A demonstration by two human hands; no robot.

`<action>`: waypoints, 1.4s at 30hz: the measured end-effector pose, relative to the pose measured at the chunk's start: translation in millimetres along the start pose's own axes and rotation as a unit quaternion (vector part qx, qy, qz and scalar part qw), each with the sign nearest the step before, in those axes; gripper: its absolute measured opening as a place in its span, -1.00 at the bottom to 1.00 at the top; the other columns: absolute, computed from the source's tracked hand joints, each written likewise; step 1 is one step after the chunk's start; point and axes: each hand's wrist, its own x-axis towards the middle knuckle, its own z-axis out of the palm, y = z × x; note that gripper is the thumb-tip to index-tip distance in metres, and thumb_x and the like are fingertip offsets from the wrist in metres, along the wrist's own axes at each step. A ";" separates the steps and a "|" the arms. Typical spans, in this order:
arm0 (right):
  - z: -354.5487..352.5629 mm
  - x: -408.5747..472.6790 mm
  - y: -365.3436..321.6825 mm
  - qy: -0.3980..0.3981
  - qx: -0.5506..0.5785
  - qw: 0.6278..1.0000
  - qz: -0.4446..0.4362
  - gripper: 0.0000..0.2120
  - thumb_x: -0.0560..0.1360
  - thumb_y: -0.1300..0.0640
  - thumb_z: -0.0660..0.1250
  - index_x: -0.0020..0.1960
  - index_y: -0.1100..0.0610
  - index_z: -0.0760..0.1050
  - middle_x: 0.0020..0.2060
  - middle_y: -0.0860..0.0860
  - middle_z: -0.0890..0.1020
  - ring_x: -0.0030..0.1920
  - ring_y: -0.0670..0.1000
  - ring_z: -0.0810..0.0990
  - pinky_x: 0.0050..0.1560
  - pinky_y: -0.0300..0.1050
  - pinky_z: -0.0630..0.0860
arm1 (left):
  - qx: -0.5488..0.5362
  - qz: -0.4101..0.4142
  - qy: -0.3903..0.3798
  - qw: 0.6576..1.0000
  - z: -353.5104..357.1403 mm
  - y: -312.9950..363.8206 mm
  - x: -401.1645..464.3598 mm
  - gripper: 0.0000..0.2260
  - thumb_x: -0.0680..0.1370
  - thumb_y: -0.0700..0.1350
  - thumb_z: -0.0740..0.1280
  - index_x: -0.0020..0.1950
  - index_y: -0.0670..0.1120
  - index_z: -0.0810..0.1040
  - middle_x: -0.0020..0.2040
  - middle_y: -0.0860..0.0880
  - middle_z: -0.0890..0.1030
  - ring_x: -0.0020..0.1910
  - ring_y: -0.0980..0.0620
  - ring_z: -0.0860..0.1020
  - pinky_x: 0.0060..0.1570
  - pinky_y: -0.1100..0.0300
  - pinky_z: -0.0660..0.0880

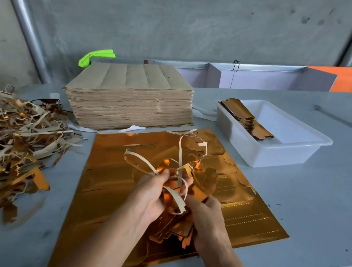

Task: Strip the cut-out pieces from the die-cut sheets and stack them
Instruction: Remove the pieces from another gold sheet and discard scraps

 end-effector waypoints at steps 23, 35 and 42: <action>-13.6 -12.1 -25.0 -0.036 -0.143 0.989 -0.010 -0.81 0.53 0.27 0.28 -0.14 -0.02 0.47 -0.30 -0.10 0.67 -0.19 -0.01 0.61 -0.30 -0.13 0.52 | 0.526 0.213 0.074 0.820 -33.2 21.9 33.3 -0.83 0.48 -0.01 0.42 -0.13 -0.11 0.58 -0.24 -0.11 0.60 -0.26 -0.04 0.59 -0.18 0.13 0.55; -37.2 -12.2 -48.7 0.130 -0.148 0.971 -0.134 -0.79 0.56 0.26 0.23 -0.21 0.04 0.46 -0.46 -0.09 0.62 -0.39 -0.05 0.58 -0.46 -0.16 0.54 | 0.448 0.247 0.133 0.849 -22.5 41.7 8.3 -0.92 0.48 -0.09 0.41 -0.17 -0.07 0.58 -0.27 0.01 0.57 -0.29 0.08 0.51 -0.38 0.23 0.32; 18.1 -10.8 -26.8 0.118 -0.382 0.845 -0.355 -0.88 0.58 0.25 0.14 -0.04 0.07 0.40 -0.35 -0.12 0.50 -0.37 -0.11 0.50 -0.37 -0.34 0.40 | 0.462 0.223 0.030 0.858 1.8 14.8 0.1 -0.81 0.46 -0.01 0.44 -0.08 -0.12 0.61 -0.18 -0.08 0.65 -0.22 0.05 0.59 -0.30 0.22 0.37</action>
